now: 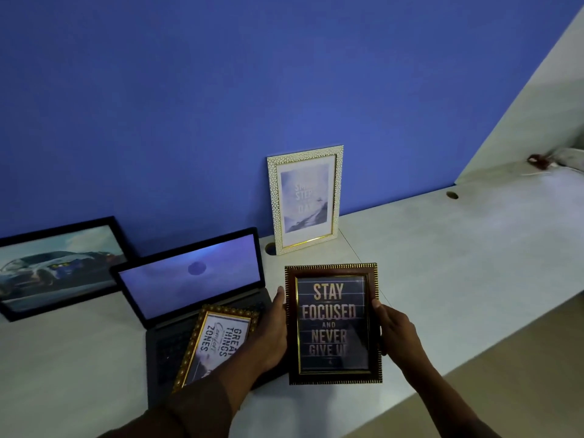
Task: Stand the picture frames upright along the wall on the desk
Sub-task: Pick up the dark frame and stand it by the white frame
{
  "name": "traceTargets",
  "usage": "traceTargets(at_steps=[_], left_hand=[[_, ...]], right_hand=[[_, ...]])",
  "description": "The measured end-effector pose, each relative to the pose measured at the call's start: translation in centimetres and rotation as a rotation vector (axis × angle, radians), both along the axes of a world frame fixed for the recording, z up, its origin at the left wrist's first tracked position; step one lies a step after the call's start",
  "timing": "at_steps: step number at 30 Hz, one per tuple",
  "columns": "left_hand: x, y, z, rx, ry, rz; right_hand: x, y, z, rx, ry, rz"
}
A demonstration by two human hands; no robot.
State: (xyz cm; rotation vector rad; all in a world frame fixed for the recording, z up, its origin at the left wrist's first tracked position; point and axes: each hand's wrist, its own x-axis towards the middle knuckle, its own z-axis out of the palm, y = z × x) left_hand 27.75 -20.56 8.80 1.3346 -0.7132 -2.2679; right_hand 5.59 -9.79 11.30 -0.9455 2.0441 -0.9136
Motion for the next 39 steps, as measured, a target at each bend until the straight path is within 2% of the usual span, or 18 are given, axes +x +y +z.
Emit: traceTargets(at_steps=[4, 16, 25, 33, 39], left_hand=[[-2.8, -1.9, -0.4, 0.003, -0.054, 0.039], [-11.5, -5.6, -0.8, -0.012, -0.048, 0.274], [-14.2, -8.8, -0.5, -0.047, -0.122, 0.406], [-15.1, -11.0, -0.3, -0.117, -0.169, 0.432], [-15.2, -13.0, -1.2, -0.098, -0.187, 0.463]], right_hand=[[-3.3, -2.5, -1.2, -0.001, -0.046, 0.034], [-13.1, -11.7, -4.1, 0.041, -0.093, 0.266], [-14.7, -15.2, -4.3, 0.062, -0.225, 0.291], [-15.2, -18.7, -4.7, 0.093, -0.21, 0.32], [-15.3, -21.1, -5.6, 0.125, -0.227, 0.345]])
